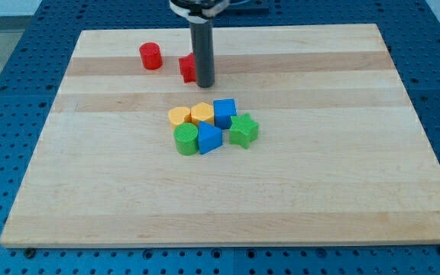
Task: Push the red star into the red circle
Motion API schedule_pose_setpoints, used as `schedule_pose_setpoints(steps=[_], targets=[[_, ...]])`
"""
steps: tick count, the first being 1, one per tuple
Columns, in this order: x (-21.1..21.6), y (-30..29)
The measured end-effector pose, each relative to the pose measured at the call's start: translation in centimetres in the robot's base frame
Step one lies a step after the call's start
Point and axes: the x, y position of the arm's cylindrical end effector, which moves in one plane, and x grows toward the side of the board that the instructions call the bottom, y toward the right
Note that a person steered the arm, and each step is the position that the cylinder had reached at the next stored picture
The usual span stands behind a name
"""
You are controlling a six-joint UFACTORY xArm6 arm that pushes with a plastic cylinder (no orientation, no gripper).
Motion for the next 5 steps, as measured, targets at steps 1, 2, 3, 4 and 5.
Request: schedule_pose_setpoints(steps=[1,2,3,4,5], targets=[[-2.6,-2.5],[-2.8,-1.8],[-1.9,2.4],[-3.4,5.8],[-5.9,5.5]])
